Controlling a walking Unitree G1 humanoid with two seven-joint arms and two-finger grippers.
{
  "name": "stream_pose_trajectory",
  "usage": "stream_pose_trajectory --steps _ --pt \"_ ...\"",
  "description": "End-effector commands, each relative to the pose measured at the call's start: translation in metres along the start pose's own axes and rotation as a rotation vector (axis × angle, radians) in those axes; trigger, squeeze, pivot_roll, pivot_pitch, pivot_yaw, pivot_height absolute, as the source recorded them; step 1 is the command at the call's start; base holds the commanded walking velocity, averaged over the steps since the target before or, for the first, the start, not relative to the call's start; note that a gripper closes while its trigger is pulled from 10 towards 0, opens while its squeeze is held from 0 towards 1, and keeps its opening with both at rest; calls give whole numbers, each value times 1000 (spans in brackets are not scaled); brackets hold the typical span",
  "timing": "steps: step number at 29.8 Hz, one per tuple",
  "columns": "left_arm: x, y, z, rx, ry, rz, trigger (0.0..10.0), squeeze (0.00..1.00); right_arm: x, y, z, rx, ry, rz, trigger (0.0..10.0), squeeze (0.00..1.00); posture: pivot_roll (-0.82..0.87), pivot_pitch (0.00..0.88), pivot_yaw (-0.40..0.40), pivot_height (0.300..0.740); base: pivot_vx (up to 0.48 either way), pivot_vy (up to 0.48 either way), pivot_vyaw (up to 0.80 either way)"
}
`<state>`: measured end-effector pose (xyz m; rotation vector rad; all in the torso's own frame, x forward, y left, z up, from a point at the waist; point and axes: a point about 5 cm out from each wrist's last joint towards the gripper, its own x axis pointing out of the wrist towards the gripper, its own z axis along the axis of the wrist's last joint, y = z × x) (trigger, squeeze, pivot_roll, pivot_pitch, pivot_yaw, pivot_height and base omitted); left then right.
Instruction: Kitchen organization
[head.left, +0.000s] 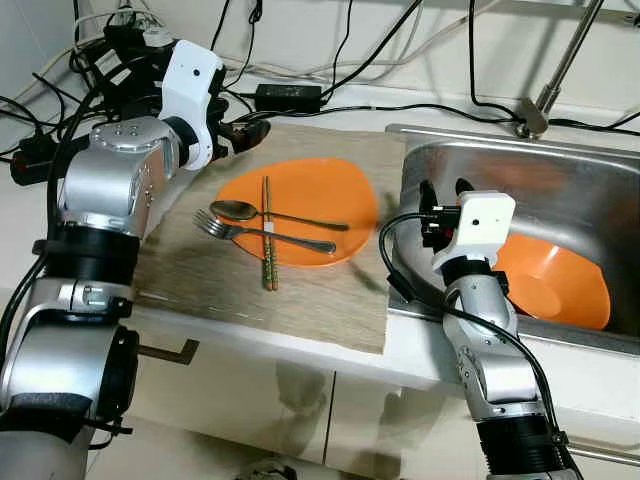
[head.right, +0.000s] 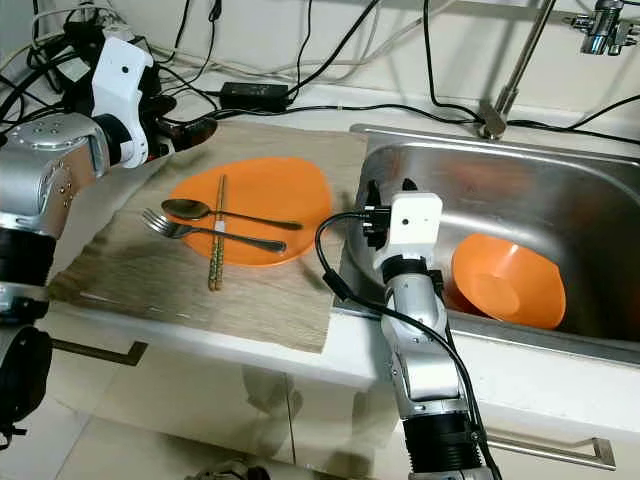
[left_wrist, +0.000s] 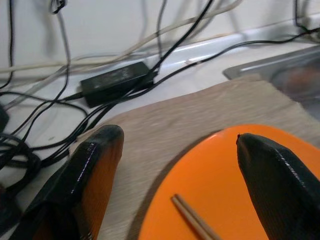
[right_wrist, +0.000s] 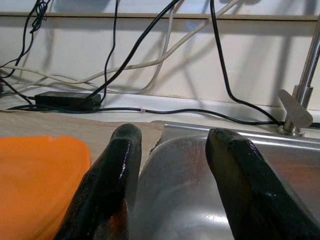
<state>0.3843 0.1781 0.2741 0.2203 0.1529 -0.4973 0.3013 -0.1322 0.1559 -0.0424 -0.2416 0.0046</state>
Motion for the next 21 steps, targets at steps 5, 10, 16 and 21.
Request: stream_pose_trajectory --steps 5,10,16,21 --pt "-3 6 12 13 7 0 10000 0 1 1 0 -4 -7 2 10000 0 48 0 24 740 0 0 0" --pt "-4 5 10 7 -2 -5 10000 0 2 3 -1 -1 -3 5 10000 0 53 0 22 740 0 0 0" --pt "-6 3 9 0 2 -21 10000 1000 2 2 -2 -1 0 6 10000 0 60 0 18 740 0 0 0" --pt "-8 4 9 0 5 -22 10000 1000 3 3 -3 -1 3 11 10000 0 66 0 17 740 0 0 0"
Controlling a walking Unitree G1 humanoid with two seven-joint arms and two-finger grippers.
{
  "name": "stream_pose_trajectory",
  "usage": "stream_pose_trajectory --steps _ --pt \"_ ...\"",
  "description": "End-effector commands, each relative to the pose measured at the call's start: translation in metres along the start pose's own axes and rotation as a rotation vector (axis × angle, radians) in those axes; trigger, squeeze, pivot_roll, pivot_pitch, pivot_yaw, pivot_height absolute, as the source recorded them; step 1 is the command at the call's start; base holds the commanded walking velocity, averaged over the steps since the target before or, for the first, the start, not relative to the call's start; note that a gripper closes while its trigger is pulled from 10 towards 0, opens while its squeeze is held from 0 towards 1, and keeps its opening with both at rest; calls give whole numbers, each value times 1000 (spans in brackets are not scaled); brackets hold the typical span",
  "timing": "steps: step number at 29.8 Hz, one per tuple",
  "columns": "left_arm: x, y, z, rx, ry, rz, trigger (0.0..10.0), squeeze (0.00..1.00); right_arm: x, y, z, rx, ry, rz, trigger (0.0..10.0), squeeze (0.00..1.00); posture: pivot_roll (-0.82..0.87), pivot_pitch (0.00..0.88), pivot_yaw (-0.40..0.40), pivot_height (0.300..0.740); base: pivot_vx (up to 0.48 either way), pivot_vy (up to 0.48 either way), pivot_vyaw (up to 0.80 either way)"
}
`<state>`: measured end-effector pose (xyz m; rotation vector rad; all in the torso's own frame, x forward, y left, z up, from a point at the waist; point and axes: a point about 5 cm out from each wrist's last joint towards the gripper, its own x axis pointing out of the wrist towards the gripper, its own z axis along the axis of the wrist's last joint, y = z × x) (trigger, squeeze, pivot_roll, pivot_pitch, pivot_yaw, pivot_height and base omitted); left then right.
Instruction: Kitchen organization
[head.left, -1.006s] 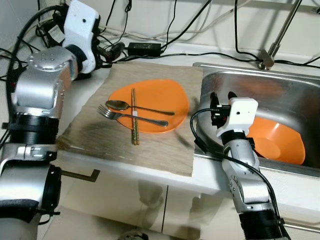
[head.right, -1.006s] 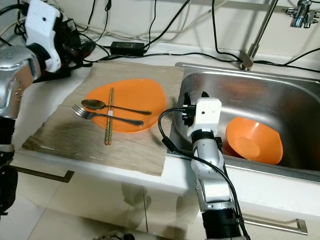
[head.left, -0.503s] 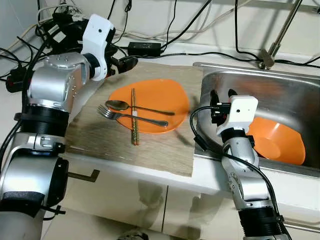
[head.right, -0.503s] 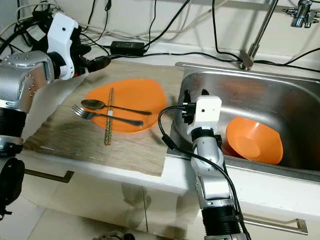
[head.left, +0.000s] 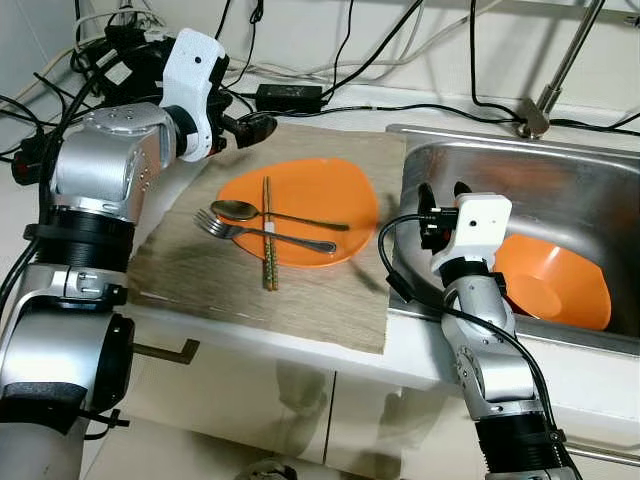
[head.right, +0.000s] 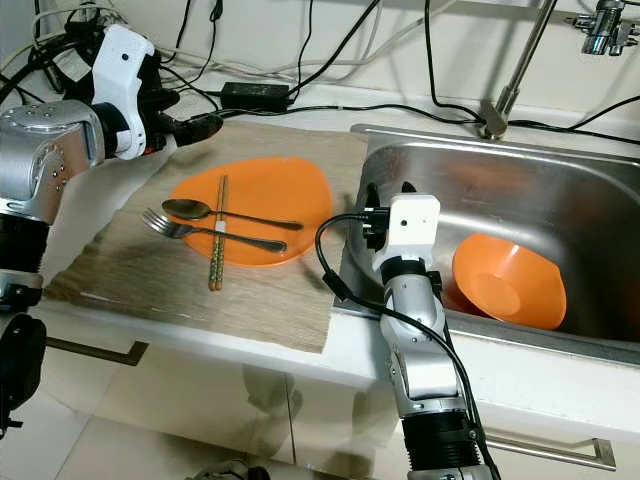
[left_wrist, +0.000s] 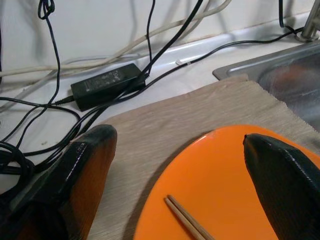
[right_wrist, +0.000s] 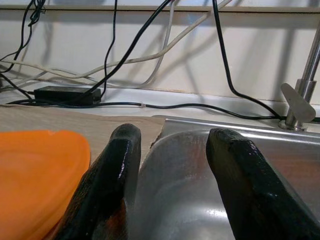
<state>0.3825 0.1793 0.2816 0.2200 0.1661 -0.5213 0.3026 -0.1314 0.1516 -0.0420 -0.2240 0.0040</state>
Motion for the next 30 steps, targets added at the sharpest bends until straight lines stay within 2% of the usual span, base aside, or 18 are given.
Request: stream_pose_trajectory --steps 1,8,9,10,11,12,13,14,16,17,25,30 --pt "-5 2 1 0 -3 4 10000 1000 2 2 2 -1 -14 12 10000 0 67 0 17 740 0 0 0" --pt "-6 3 -6 -12 -9 33 10000 1000 3 3 2 0 -16 15 10000 0 64 0 14 740 0 0 0" --pt "-4 1 -11 -24 -25 47 10000 725 3 2 2 -1 -17 15 10000 0 63 0 13 740 0 0 0" --pt "-4 0 -13 -29 -30 53 10000 725 3 2 3 -1 -17 14 10000 0 63 0 13 740 0 0 0" --pt "-4 -1 -16 -30 -35 54 0 706 3 2 3 -2 -17 14 10000 0 63 0 12 740 0 0 0" --pt "-4 -3 -19 -34 -38 39 0 471 3 1 2 -3 -17 14 10000 0 63 0 12 740 0 0 0" --pt "-4 -5 -21 -36 -40 28 0 471 3 1 2 -3 -17 14 10000 0 63 0 12 740 0 0 0" --pt "-3 -6 -23 -51 -41 28 0 212 3 1 2 -3 -16 14 10000 0 64 0 11 740 0 0 0" --pt "-3 -7 -23 -62 -41 30 0 212 3 1 2 -4 -16 14 10000 0 64 0 11 740 0 0 0" --pt "-2 -9 -27 -82 -48 39 0 0 3 1 2 -4 -15 15 10000 0 66 0 9 740 0 0 0" --pt "-3 -7 -34 -140 -86 91 0 0 2 2 2 -1 -11 17 10000 0 67 0 7 740 0 0 0" --pt "-6 -9 -31 -133 -113 85 0 0 2 2 1 -3 -9 19 10000 0 68 0 5 740 0 0 0"
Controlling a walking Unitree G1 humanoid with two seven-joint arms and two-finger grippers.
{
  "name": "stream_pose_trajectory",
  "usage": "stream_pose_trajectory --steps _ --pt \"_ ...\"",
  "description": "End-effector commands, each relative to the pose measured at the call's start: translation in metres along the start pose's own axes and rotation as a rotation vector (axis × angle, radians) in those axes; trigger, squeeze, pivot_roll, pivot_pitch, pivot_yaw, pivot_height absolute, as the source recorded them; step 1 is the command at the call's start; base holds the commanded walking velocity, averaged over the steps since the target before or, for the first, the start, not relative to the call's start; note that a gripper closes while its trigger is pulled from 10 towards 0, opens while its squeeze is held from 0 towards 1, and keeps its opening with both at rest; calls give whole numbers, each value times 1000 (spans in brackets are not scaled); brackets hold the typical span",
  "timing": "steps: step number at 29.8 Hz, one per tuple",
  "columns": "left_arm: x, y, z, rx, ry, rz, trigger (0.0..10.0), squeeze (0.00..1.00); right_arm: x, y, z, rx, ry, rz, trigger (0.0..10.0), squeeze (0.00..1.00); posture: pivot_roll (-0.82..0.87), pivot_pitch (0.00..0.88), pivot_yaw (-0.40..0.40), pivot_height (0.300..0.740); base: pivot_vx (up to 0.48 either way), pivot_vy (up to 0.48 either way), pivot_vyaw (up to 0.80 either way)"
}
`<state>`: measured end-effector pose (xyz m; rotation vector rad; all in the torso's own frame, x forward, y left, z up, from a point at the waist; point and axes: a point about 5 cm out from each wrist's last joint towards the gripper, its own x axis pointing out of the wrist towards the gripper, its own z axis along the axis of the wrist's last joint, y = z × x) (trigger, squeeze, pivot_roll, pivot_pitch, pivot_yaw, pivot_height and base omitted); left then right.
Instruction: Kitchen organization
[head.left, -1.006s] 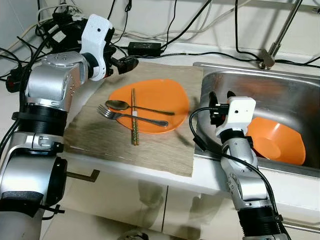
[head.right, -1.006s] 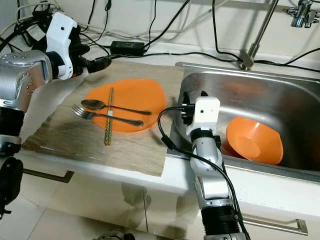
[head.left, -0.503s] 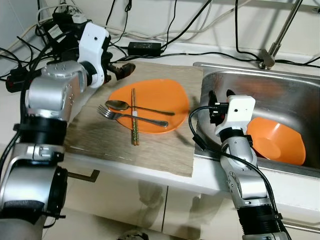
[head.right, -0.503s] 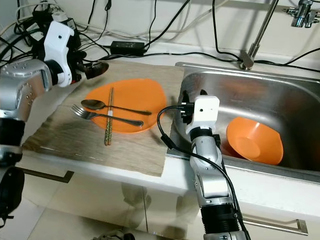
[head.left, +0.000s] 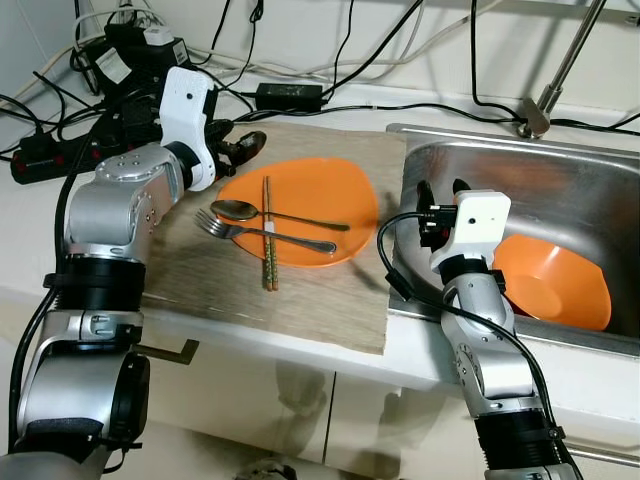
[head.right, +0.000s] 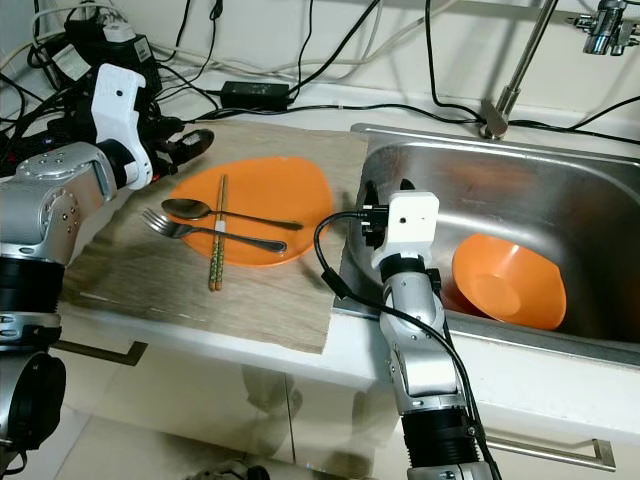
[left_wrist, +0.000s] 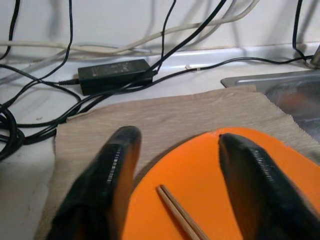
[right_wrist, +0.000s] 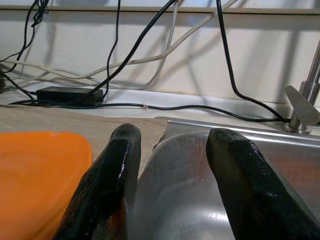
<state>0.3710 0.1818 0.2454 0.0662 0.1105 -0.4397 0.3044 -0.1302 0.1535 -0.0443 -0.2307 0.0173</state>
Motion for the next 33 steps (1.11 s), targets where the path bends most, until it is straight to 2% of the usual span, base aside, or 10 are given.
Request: stream_pose_trajectory --steps 1,11,12,14,15,19,23,28,33 --pt "-3 0 6 9 -30 2 0 0 0 1 0 -2 -2 6 10000 0 69 0 5 740 0 0 0" --pt "-4 -20 0 25 -7 -94 0 0 -1 1 -1 0 6 10 10000 0 67 0 5 740 0 0 0" --pt "-3 -20 -3 30 14 -90 4784 0 -1 2 -1 1 6 10 10000 0 66 0 6 740 0 0 0" --pt "-3 -20 -5 32 29 -87 4784 0 -1 2 -1 2 6 10 10000 0 66 0 7 740 0 0 0" --pt "-3 -19 -10 32 54 -78 10000 0 -1 2 0 4 4 12 10000 0 65 0 8 740 0 0 0" --pt "-6 -17 -32 26 100 -63 10000 0 -1 1 3 7 -2 14 10000 0 62 0 8 740 0 0 0" --pt "-7 -18 -38 25 118 -53 10000 0 -1 0 3 5 -3 12 10000 0 60 0 9 740 0 0 0" --pt "-13 -13 -30 65 127 -42 10000 0 -2 1 1 1 2 15 10000 0 65 0 11 740 0 0 0" --pt "-16 -13 -22 62 144 -50 10000 0 -2 2 -1 1 7 18 10000 0 70 0 12 740 0 0 0"
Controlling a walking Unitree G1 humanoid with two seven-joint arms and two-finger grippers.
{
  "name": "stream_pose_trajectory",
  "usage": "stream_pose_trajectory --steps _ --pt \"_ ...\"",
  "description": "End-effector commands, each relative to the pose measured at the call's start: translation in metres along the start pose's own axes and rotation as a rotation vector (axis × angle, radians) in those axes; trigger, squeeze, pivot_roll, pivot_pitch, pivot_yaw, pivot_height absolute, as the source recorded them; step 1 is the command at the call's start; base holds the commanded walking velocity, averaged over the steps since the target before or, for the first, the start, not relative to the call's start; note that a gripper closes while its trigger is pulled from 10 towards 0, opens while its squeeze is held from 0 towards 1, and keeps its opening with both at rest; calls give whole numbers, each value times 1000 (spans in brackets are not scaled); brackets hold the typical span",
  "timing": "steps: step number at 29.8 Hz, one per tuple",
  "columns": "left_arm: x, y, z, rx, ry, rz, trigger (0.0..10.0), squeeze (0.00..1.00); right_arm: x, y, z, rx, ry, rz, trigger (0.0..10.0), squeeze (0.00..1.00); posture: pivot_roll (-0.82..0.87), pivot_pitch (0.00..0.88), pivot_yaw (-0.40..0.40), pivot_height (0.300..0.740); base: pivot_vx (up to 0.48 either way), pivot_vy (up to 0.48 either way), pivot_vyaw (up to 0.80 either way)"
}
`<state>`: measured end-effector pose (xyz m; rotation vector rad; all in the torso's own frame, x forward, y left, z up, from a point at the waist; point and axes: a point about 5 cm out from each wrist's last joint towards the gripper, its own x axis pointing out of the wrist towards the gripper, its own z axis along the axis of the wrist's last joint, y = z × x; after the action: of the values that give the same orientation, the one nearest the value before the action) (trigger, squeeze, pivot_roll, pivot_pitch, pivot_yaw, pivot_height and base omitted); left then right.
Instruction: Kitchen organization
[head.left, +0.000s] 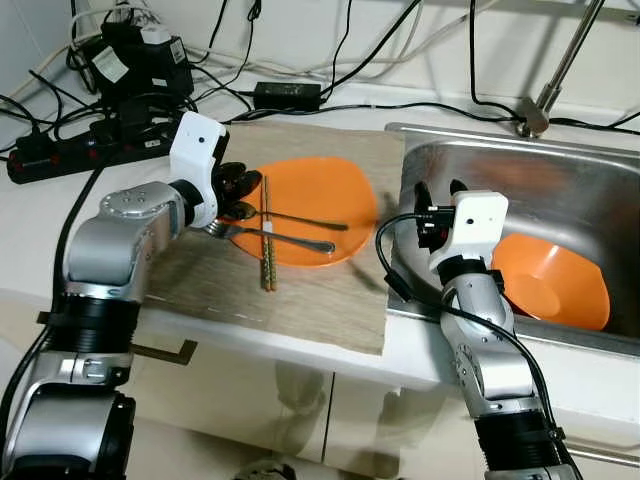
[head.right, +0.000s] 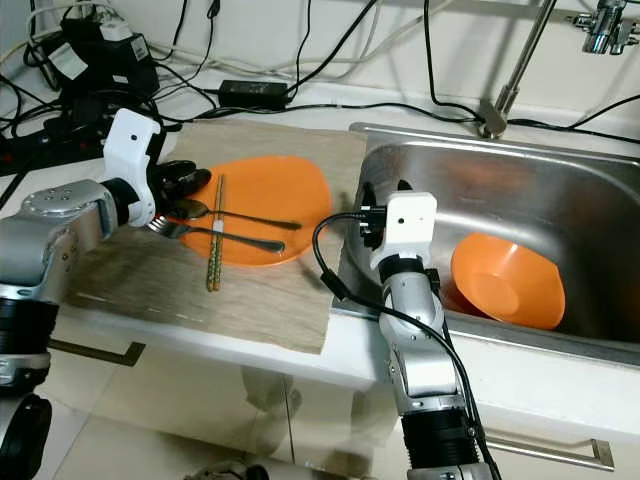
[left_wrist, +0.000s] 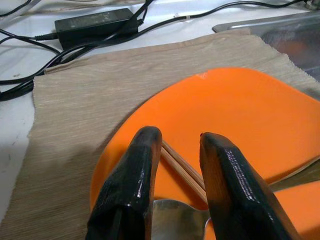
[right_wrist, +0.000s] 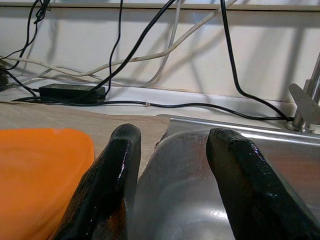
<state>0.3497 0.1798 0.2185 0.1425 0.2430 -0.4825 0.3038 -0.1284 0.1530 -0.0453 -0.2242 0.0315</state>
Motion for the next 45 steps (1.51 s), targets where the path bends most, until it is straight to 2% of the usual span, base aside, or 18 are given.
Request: stream_pose_trajectory --steps 1,6,12,17,23,45 --pt "-1 -1 6 15 1 -3 10000 0 -2 0 0 0 1 4 10000 0 70 0 12 740 0 0 0" --pt "3 0 -2 -95 75 5 10000 0 -2 2 -2 7 6 4 10000 0 75 0 11 740 0 0 0" --pt "7 3 0 -108 98 5 10000 0 -3 4 -2 8 7 11 10000 0 72 0 14 740 0 0 0" --pt "9 4 10 -169 88 0 10000 0 -3 3 -2 7 7 8 10000 0 68 0 18 740 0 0 0" --pt "13 3 12 -220 106 -24 10000 0 -4 4 -2 8 7 7 10000 0 66 0 21 740 0 0 0" --pt "21 -3 -2 -283 198 -44 10000 0 -6 6 -4 12 21 12 10000 0 66 0 23 740 0 0 0"
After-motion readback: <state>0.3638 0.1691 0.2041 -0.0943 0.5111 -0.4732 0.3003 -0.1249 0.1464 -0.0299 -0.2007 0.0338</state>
